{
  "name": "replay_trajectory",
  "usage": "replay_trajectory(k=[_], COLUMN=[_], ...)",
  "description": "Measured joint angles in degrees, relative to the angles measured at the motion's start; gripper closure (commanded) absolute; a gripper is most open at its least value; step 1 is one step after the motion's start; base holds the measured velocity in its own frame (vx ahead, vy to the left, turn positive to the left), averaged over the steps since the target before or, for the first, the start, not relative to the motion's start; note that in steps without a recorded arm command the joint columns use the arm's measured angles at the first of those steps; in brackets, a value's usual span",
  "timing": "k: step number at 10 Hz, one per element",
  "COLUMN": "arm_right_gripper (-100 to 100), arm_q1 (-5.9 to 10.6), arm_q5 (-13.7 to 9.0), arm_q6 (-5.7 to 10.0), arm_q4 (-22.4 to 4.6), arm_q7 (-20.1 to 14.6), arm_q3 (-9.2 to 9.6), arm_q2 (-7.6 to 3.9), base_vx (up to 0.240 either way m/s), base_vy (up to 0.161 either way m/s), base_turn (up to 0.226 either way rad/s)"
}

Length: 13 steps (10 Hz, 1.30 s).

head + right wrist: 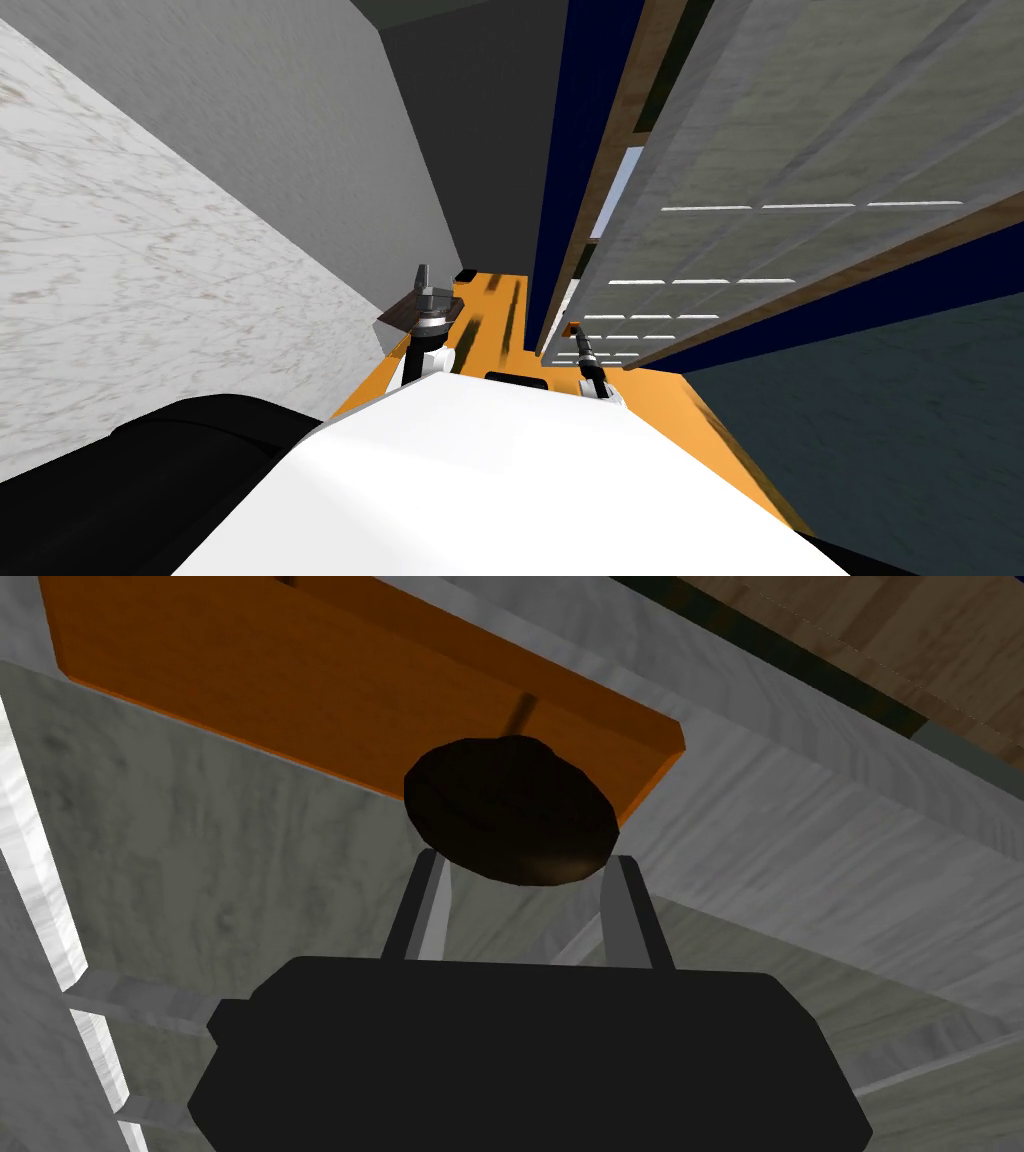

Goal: Pull the door open

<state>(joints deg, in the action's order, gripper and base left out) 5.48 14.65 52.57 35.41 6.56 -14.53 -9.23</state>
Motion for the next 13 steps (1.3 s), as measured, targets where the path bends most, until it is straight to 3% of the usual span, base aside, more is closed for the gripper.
replay_trajectory(k=[5,6,8,11,13], arm_right_gripper=[100,100,100,100,100], arm_q1=[0.08,-0.68,-0.13,-1.61,-0.83], arm_q5=[-4.2,-5.0,-6.4,-9.2,-10.7], arm_q6=[0.41,0.08,0.45,-0.81,-0.03], arm_q4=[-1.0,0.0,-1.3,0.9,-0.9], arm_q7=[-6.8,-8.1,-10.5,-14.9,-17.5], arm_q3=[1.34,1.7,2.22,3.43,4.01], arm_q2=[-0.97,-0.72,-1.23,-1.46,-1.93], base_vx=[-0.055,-0.044,-0.054,-0.05,-0.076], base_vy=[-0.035,-0.027,-0.032,-0.04,-0.036], base_turn=[0.106,0.054,0.162,0.087,0.14])
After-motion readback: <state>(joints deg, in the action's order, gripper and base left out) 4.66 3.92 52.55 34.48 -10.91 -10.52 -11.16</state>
